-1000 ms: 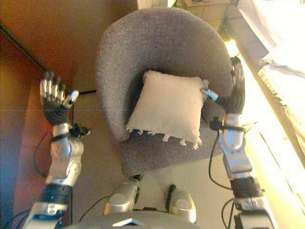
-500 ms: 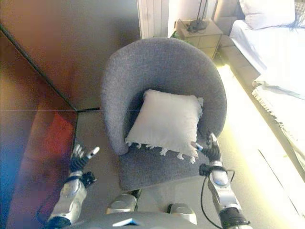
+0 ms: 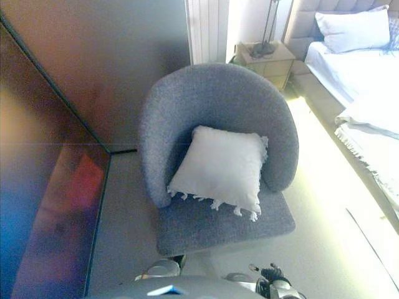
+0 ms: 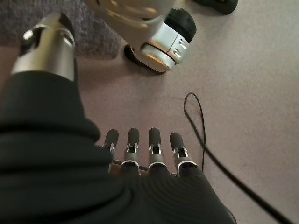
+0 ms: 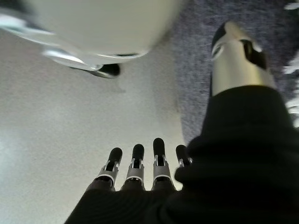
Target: Pick up the cushion and take it to the sofa
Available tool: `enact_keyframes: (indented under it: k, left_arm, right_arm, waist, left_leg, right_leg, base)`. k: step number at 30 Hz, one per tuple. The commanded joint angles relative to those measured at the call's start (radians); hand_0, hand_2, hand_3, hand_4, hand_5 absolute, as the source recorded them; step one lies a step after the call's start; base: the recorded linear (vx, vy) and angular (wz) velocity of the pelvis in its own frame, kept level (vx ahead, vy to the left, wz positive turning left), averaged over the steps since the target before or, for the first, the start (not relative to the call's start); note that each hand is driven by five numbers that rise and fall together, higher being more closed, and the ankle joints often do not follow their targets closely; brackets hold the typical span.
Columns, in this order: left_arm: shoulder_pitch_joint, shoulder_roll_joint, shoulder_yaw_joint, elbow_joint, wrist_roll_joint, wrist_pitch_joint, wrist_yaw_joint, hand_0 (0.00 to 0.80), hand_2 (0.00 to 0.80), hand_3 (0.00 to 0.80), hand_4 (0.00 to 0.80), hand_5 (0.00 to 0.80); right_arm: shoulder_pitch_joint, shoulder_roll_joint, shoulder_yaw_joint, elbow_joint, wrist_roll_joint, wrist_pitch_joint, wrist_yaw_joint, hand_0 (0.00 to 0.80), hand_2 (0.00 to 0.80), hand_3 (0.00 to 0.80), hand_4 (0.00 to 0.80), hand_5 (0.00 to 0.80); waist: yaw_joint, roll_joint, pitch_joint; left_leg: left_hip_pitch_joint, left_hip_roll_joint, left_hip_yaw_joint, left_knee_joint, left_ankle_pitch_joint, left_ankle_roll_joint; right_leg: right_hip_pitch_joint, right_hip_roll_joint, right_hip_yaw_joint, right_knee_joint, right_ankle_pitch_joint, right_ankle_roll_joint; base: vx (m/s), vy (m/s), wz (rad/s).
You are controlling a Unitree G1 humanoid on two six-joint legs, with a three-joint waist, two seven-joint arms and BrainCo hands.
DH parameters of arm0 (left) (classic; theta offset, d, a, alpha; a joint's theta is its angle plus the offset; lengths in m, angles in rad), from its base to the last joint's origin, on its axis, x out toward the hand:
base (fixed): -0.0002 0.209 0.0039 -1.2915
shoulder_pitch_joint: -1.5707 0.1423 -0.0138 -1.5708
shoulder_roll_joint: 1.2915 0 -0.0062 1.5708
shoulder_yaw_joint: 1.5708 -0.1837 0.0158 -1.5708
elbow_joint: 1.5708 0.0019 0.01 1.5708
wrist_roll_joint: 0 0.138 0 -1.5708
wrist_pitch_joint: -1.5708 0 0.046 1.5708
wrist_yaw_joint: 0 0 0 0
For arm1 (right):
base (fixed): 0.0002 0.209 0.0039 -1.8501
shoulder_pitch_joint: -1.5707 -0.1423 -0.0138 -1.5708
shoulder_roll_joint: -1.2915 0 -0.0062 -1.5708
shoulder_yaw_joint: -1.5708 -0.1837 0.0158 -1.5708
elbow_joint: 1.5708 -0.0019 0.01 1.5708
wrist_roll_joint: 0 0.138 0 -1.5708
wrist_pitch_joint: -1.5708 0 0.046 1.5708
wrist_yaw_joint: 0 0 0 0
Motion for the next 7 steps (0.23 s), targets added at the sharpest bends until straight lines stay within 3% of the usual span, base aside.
enact_keyframes:
  k: [1, 7]
  left_arm:
    - [-0.105, -0.004, 0.015, 0.019, -0.039, 0.051, -0.009, 0.000, 0.000, 0.000, 0.000, 0.000]
    - [-0.113, -0.007, 0.025, 0.036, -0.054, 0.076, 0.013, 0.000, 0.000, 0.000, 0.000, 0.000]
  right_arm:
    - [-0.042, 0.007, -0.003, -0.027, -0.030, 0.035, 0.013, 0.000, 0.000, 0.000, 0.000, 0.000]
    - [-0.047, -0.008, -0.010, 0.002, -0.036, 0.019, 0.037, 0.000, 0.000, 0.000, 0.000, 0.000]
  waist:
    - [0.007, -0.048, 0.046]
    - [0.011, -0.048, 0.056]
  left_leg:
    - [-0.027, -0.006, 0.069, 0.022, -0.059, -0.003]
    - [-0.051, 0.001, 0.081, 0.031, -0.051, -0.012]
  right_leg:
    - [0.004, -0.022, 0.034, -0.080, 0.056, -0.001]
    - [0.012, -0.018, 0.035, -0.084, 0.051, -0.004]
  base:
    - [-0.105, 0.002, 0.04]
    - [-0.042, -0.002, 0.06]
